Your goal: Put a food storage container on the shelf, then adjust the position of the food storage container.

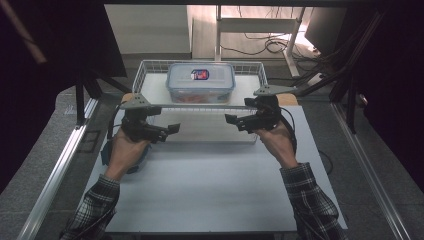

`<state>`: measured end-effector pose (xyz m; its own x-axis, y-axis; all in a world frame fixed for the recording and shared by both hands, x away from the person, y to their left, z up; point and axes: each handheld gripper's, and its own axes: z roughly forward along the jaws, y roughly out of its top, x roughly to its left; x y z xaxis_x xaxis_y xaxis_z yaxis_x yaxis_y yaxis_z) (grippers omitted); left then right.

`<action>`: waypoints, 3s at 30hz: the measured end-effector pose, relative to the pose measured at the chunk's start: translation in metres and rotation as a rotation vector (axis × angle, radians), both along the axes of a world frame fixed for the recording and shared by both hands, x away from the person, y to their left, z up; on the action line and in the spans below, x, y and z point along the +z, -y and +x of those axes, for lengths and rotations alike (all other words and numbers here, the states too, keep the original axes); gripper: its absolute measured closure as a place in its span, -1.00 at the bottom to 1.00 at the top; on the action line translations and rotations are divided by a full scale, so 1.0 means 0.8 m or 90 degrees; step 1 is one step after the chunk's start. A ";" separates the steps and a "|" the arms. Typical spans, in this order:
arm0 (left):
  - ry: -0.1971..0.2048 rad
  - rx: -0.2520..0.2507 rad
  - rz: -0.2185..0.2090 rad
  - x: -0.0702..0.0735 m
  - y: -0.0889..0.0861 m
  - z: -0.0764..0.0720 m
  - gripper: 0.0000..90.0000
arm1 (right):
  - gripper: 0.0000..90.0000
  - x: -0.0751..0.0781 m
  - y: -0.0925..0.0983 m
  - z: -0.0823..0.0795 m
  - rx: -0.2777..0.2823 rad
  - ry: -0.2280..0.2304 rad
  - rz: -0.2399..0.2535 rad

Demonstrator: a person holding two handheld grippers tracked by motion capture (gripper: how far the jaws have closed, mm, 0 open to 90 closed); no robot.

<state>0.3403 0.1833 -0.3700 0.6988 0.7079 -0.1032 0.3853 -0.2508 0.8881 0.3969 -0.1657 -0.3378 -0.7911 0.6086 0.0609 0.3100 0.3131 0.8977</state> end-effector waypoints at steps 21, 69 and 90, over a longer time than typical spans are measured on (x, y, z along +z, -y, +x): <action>-0.022 -0.015 0.002 -0.093 0.015 -0.063 -0.92 | -1.00 -0.073 0.013 -0.065 0.020 0.010 -0.050; -0.094 -0.002 0.050 -0.187 0.025 -0.119 -0.92 | -0.96 -0.194 0.060 -0.138 -0.026 -0.064 -0.108; -0.062 0.164 0.036 -0.127 -0.079 -0.059 0.57 | -0.92 -0.200 0.053 -0.134 -0.029 -0.060 -0.142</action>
<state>0.2929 0.2467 -0.4715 0.4837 0.8675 -0.1161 0.5251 -0.1815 0.8315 0.2895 -0.2082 -0.4976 -0.7596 0.6504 -0.0066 0.4079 0.4843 0.7740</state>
